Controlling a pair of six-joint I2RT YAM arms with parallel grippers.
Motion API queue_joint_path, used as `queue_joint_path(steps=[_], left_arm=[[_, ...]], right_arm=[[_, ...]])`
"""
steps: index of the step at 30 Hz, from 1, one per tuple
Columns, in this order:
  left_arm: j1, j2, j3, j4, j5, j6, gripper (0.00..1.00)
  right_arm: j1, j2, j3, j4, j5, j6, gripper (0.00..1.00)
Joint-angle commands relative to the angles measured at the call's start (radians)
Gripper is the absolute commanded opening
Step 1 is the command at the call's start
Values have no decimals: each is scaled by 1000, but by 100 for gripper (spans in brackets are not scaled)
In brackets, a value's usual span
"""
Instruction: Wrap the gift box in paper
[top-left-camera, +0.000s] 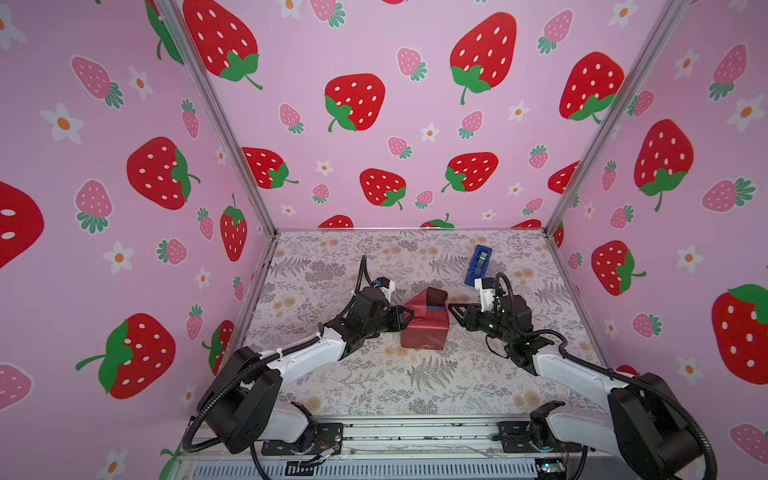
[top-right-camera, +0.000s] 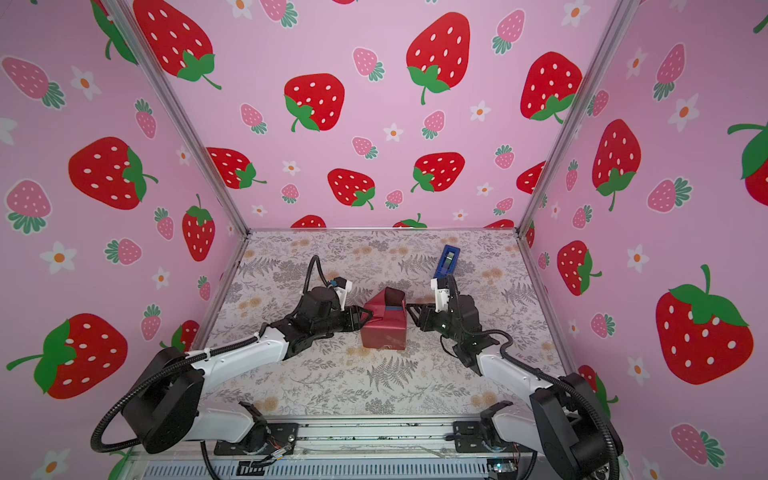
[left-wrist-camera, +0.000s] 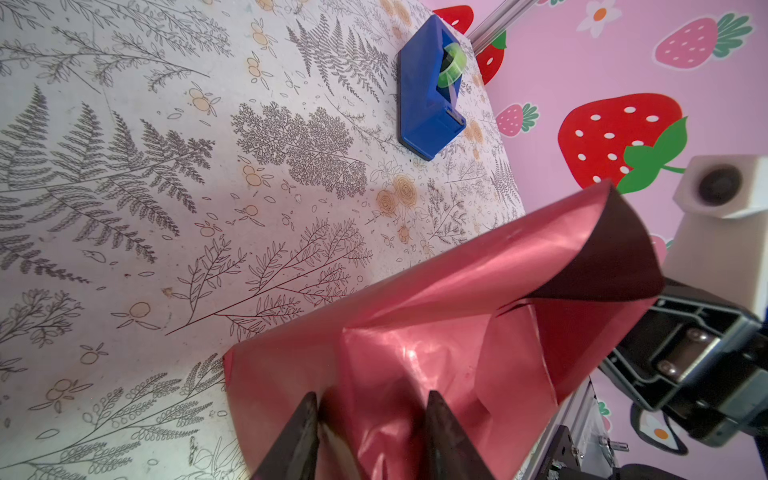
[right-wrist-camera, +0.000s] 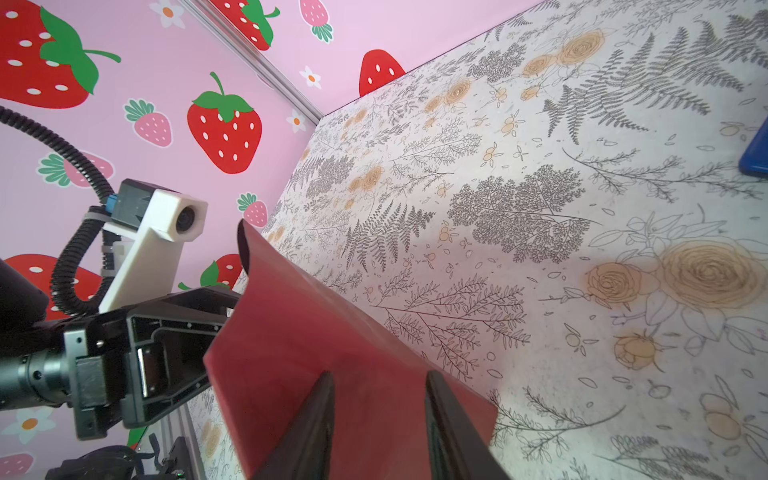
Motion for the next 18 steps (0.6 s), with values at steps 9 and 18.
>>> queue_joint_path(steps=[9,18], left_arm=[[-12,60,-35,-239,-18,30,43],[-12,68,-33,-250,-10,36,43]], right_arm=[[1,118,14,42,-89,-27,38],[0,220,60,3,-156,-51,38]])
